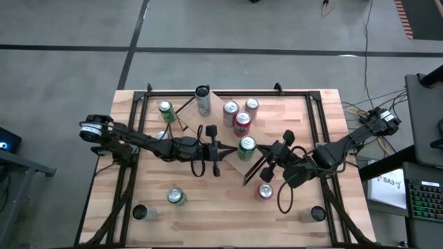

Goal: Place canned beverage on shelf
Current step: Put the bottom right green soda can on the shelf

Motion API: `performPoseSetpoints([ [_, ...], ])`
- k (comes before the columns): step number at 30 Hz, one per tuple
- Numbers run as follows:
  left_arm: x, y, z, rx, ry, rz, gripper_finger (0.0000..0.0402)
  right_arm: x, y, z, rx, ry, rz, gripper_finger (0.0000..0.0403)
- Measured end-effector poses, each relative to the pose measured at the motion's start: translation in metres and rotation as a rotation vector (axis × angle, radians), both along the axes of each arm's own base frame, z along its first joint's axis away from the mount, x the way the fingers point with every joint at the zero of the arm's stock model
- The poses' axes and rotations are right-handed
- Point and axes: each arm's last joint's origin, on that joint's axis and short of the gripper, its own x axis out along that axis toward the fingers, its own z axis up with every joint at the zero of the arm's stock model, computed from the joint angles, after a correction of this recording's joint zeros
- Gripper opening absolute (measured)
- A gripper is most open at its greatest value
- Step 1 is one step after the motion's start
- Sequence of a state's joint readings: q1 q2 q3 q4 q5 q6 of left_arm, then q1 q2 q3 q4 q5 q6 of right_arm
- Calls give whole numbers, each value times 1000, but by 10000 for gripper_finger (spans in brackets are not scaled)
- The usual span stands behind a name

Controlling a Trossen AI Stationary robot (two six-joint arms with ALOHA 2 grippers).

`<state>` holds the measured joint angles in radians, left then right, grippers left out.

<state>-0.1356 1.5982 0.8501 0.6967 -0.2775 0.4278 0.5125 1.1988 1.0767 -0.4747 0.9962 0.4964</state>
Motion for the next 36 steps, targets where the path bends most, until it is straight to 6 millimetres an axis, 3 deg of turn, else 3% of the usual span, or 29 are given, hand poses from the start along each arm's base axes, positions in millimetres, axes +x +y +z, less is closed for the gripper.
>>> performPoseSetpoints([
  [9,1,0,0,-1,-10,0,0,1,3,21,19,-43,23,12],
  [18,8,-1,-10,5,-27,-1,0,1,5,21,24,-45,28,12],
  [25,8,-5,-1,1,-57,-12,0,4,7,22,58,-69,55,12],
  [30,-5,-10,10,27,-73,-30,0,13,12,18,51,-72,77,12],
  [36,-39,-13,24,65,-112,-59,0,23,18,15,-11,-68,106,12],
])
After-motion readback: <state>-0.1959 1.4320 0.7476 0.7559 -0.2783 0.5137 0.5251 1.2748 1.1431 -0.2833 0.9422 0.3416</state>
